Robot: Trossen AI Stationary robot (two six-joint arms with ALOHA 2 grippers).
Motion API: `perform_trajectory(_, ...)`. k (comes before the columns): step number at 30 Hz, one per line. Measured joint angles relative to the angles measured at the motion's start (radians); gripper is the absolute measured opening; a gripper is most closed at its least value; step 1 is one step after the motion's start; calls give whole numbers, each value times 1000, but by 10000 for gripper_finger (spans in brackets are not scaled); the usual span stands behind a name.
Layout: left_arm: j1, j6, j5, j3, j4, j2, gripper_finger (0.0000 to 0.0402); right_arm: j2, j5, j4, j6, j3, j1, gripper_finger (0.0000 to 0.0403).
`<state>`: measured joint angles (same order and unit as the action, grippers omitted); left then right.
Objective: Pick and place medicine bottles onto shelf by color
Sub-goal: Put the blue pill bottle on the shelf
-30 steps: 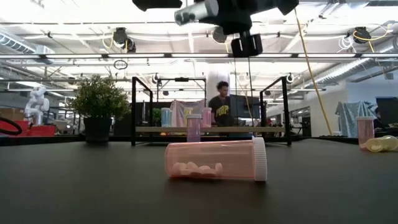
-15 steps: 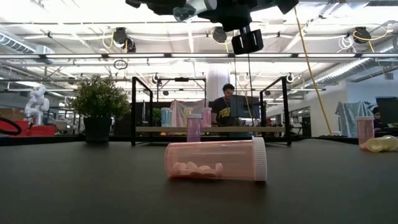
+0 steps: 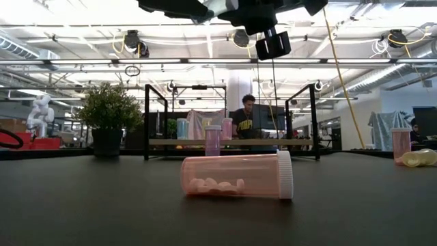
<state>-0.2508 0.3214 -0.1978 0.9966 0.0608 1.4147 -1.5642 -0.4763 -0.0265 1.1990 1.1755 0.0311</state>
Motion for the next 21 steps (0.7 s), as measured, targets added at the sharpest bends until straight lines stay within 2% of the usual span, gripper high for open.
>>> perform_trajectory(5,0,-1,0,0,2,0,124,0,1,1,0,0,0,107)
perform_trajectory(9,1,-20,-7,0,0,0,119,4,15,2,-69,0,-7,119)
perform_trajectory(14,5,-131,-86,0,-44,0,117,50,154,9,-212,1,-25,151)
perform_trajectory(18,19,-219,-145,1,-97,-4,117,116,224,5,-333,-1,-47,180)
perform_trajectory(21,32,-285,-154,0,-152,-3,117,192,294,32,-434,0,-65,199)
